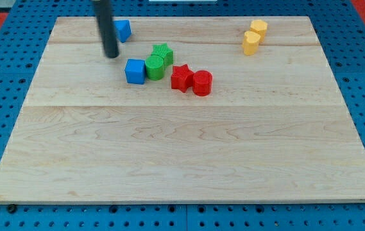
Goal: Place the blue cube left to the green star
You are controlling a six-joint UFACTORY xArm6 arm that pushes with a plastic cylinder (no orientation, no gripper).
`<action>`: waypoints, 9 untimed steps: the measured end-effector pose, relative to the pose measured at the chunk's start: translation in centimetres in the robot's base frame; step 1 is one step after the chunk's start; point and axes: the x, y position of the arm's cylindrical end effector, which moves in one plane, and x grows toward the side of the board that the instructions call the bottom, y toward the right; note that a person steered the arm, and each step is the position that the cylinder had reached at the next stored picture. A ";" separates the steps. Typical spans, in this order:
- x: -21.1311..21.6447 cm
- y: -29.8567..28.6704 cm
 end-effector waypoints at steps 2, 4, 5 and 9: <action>7.4 6.3; 7.3 8.9; 6.7 9.9; 2.7 5.4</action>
